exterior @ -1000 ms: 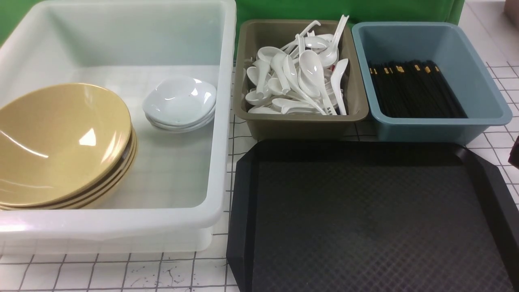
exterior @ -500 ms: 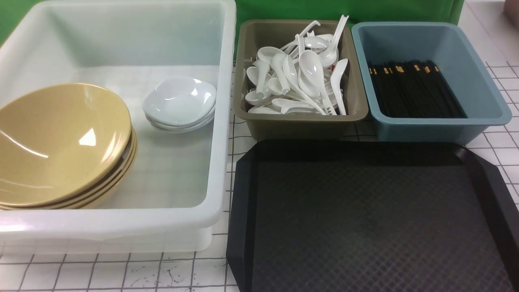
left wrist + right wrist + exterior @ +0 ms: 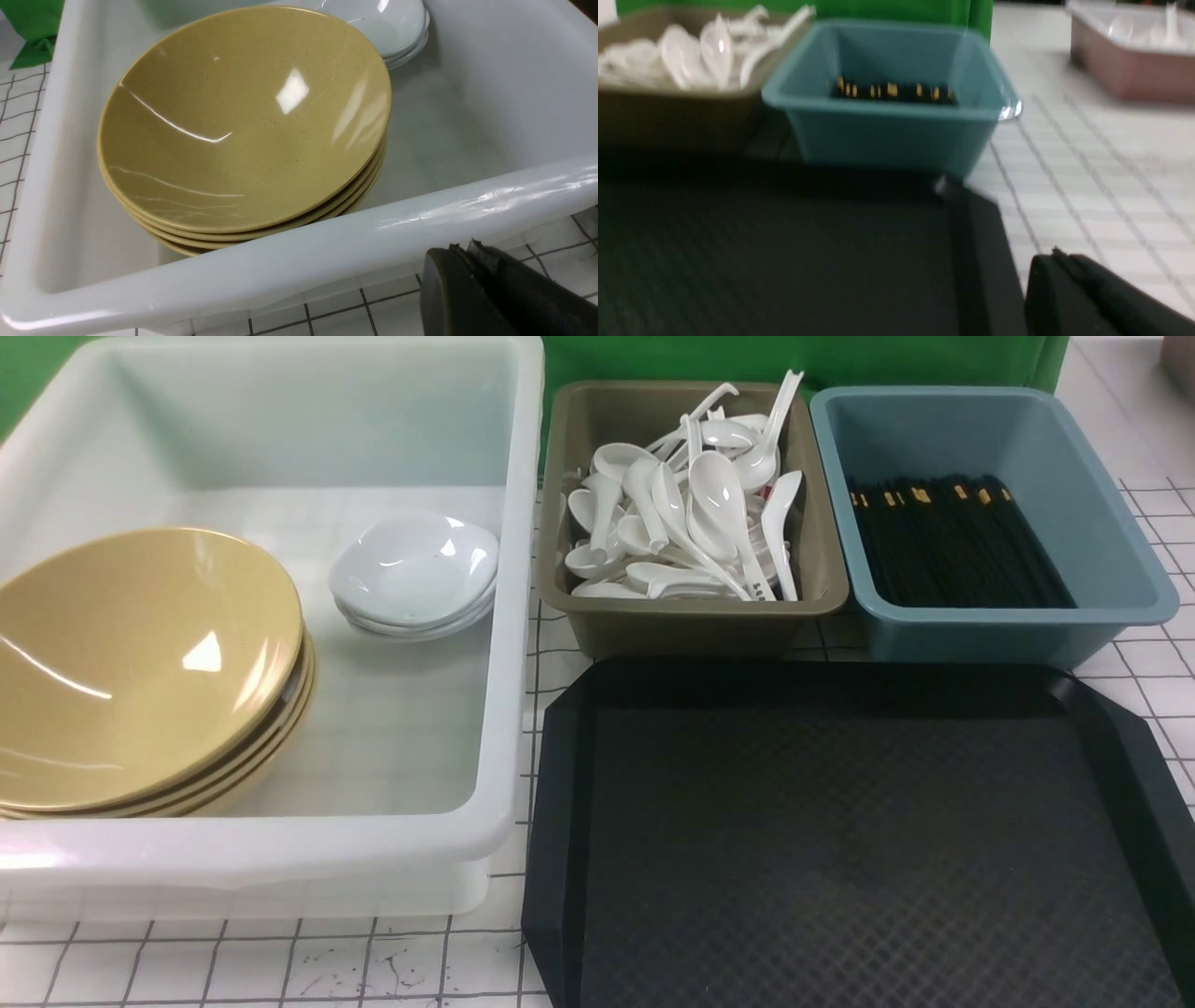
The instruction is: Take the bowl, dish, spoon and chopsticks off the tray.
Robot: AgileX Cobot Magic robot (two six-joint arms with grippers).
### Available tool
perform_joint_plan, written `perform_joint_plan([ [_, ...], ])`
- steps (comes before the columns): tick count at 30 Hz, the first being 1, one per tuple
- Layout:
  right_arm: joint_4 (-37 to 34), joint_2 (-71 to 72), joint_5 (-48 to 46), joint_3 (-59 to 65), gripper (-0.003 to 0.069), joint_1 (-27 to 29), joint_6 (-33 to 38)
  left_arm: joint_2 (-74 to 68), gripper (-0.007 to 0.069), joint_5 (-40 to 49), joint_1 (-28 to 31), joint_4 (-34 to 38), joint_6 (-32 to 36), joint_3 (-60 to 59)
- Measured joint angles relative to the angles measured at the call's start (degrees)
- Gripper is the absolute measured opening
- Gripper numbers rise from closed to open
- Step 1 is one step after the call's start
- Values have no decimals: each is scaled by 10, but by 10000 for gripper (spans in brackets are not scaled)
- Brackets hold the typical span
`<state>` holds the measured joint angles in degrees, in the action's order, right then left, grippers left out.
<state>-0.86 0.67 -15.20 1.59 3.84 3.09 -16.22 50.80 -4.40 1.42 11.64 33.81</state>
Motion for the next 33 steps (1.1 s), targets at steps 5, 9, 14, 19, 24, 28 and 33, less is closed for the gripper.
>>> perform_joint_plan([
  [5, 4, 0, -28, 0, 35, 0, -3, 0, -12, 2, 0, 0, -1, 0],
  [9, 4, 0, -32, -1, 35, 0, -3, 0, -12, 4, 0, 1, -1, 0],
  [14, 4, 0, -32, -1, 36, 0, -3, 0, -12, 4, 0, 1, -1, 0],
  [19, 4, 0, -32, -1, 36, 0, -3, 0, -12, 4, 0, 1, -1, 0],
  [24, 4, 0, -33, -1, 40, 0, -3, 3, -12, 4, -1, 5, -1, 0],
  [28, 5, 0, -33, -1, 43, 0, -3, 18, -12, 4, -1, 21, -1, 0],
  [33, 5, 0, -33, -1, 47, 0, -3, 20, -12, 3, -1, 27, -1, 0],
])
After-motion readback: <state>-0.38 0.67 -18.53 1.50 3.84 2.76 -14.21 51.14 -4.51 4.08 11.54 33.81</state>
